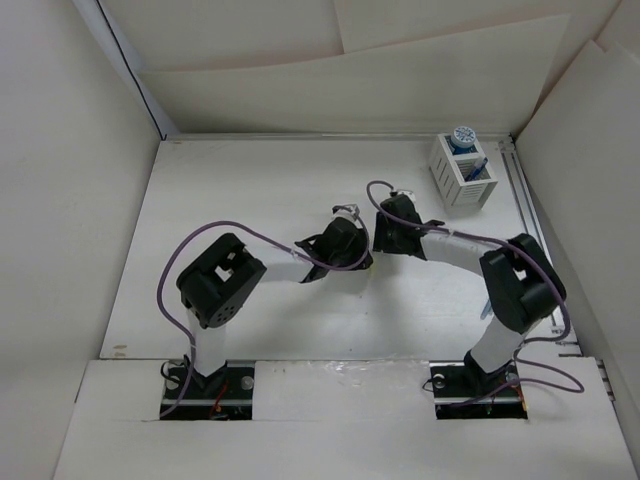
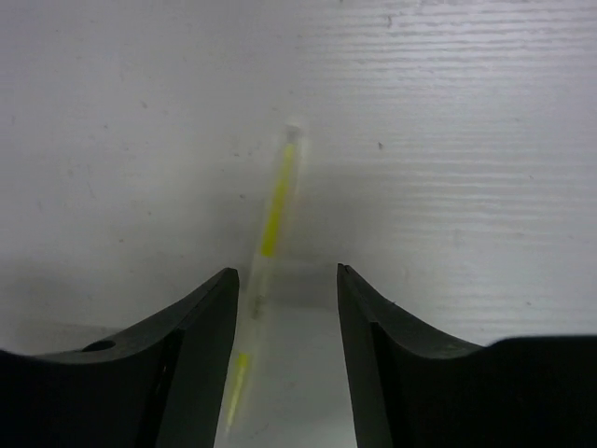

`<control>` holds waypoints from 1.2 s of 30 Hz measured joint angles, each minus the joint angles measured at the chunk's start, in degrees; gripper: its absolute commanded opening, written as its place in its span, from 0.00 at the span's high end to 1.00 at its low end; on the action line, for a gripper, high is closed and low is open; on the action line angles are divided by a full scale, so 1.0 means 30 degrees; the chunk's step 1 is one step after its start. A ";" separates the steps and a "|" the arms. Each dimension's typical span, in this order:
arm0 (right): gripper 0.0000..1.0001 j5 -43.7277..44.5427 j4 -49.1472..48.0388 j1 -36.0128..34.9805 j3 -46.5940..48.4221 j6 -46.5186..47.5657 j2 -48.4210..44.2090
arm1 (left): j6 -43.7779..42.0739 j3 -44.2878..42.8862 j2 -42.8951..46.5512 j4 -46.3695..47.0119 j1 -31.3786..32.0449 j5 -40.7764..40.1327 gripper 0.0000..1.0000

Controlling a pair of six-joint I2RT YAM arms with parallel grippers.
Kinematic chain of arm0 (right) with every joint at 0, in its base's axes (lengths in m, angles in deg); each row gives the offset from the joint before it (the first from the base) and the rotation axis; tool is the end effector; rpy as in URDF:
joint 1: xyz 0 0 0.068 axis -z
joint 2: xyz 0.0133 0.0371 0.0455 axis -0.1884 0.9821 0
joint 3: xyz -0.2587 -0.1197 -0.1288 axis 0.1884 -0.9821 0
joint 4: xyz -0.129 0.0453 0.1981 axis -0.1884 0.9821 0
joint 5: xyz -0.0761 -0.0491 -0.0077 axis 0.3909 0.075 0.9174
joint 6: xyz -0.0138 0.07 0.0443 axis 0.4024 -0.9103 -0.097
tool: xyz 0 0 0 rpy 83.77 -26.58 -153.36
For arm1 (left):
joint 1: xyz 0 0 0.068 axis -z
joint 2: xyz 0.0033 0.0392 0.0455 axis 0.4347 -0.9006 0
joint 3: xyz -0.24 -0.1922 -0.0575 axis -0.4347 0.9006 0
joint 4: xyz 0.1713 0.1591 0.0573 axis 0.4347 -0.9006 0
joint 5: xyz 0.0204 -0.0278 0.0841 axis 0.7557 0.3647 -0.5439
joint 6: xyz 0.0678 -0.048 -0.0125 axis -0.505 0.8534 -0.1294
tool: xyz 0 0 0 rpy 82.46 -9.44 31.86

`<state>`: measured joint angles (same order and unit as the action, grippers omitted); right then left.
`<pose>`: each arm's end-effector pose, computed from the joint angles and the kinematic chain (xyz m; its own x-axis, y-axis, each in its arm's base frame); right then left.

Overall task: Sort the stationery into containers
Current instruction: Move the pen to the center of the board, then pick up the pen from the center of the board.

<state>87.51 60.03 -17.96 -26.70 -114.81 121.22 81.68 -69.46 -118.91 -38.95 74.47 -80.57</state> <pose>0.3135 0.1556 0.1976 -0.7745 0.1109 -0.6228 0.0113 0.9868 0.1616 0.2828 -0.3230 0.1943 -0.7424 -0.1062 -0.6614 0.3734 0.7542 -0.5402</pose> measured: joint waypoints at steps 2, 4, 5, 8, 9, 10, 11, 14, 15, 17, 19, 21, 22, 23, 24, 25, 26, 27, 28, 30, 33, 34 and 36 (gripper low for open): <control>0.55 -0.0138 -0.0160 -0.0146 0.0619 -0.0066 0.0765 | 0.0007 0.0328 0.0270 0.0029 0.0000 0.0022 0.60; 0.58 -0.0175 -0.0313 -0.0189 0.1173 -0.0175 0.1348 | -0.0015 0.0743 0.0729 -0.0146 0.0000 -0.0007 0.60; 0.58 -0.0153 -0.0379 -0.0204 0.1399 -0.0248 0.1559 | -0.0015 0.0991 0.0976 -0.0277 0.0000 -0.0066 0.60; 0.64 -0.0015 -0.0656 -0.0226 0.1683 -0.0481 0.1974 | -0.0015 0.1647 0.1785 -0.0889 0.0000 -0.0255 0.61; 0.65 0.0087 -0.0692 -0.0233 0.1698 -0.0619 0.2055 | -0.0044 0.1814 0.2091 -0.1202 0.0000 -0.0342 0.61; 0.68 0.0189 -0.0670 -0.0248 0.1698 -0.0670 0.2106 | -0.0087 0.1967 0.2397 -0.1464 0.0000 -0.0423 0.61; 0.68 0.0291 -0.0670 -0.0255 0.1698 -0.0736 0.2157 | -0.0131 0.2069 0.2674 -0.1719 0.0000 -0.0488 0.61; 0.68 0.0576 -0.0721 -0.0277 0.1705 -0.0882 0.2237 | -0.0240 0.2295 0.3592 -0.2135 0.0000 -0.0714 0.61; 0.68 0.0678 -0.0794 -0.0284 0.1727 -0.0882 0.2295 | -0.0291 0.2368 0.3934 -0.2244 0.0000 -0.0780 0.61; 0.70 0.0823 -0.0809 -0.0284 0.1938 -0.0882 0.2477 | -0.0372 0.2594 0.4721 -0.2273 0.0000 -0.0998 0.61; 0.84 0.1035 -0.0816 -0.0306 0.2295 -0.0845 0.2798 | -0.0408 0.2900 0.5515 -0.2390 0.0000 -0.1311 0.61; 1.00 0.1173 -0.0823 -0.0313 0.2659 -0.0772 0.3104 | -0.0474 0.3257 0.6375 -0.2499 0.0000 -0.1603 0.61; 1.00 0.1217 -0.0787 -0.0313 0.2834 -0.0750 0.3213 | -0.0517 0.3490 0.6819 -0.2528 0.0000 -0.1778 0.61; 1.00 0.1253 -0.0794 -0.0321 0.2951 -0.0758 0.3300 | -0.0539 0.3708 0.7271 -0.2623 0.0000 -0.1945 0.61; 1.00 0.1290 -0.0772 -0.0321 0.3002 -0.0729 0.3308 | -0.0561 0.3949 0.7723 -0.2652 0.0000 -0.2113 0.61; 1.00 0.1326 -0.0721 -0.0313 0.3016 -0.0707 0.3257 | -0.0597 0.4204 0.8204 -0.2659 0.0000 -0.2302 0.61; 1.00 0.1384 -0.0590 -0.0291 0.3031 -0.0634 0.3126 | -0.0648 0.4459 0.8655 -0.2681 0.0000 -0.2455 0.61; 1.00 0.1435 -0.0386 -0.0226 0.3075 -0.0525 0.2856 | -0.0678 0.4656 0.9114 -0.2754 0.0000 -0.2594 0.61; 1.00 0.1464 -0.0095 -0.0153 0.3191 -0.0430 0.2463 | -0.0714 0.4830 0.9530 -0.2790 0.0000 -0.2718 0.61; 1.00 0.1494 0.0692 0.0342 0.3854 -0.0226 0.1362 | -0.0823 0.5093 1.0280 -0.2790 0.0000 -0.2914 0.61; 1.00 0.1494 0.1209 0.2251 0.6135 0.0175 -0.0364 | -0.0976 0.5268 1.0987 -0.2681 0.0000 -0.3009 0.60; 1.00 0.1581 0.1188 0.3322 0.7315 0.0306 -0.0889 | -0.1027 0.5326 1.1096 -0.2601 0.0000 -0.3009 0.60; 1.00 0.2186 0.0852 0.5428 0.9136 0.0495 -0.1588 | -0.1086 0.5472 1.1191 -0.2419 0.0000 -0.2885 0.60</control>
<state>94.06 62.59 -1.68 0.71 -113.32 116.45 78.42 -53.05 -85.34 -46.21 74.47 -89.23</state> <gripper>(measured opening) 0.047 0.403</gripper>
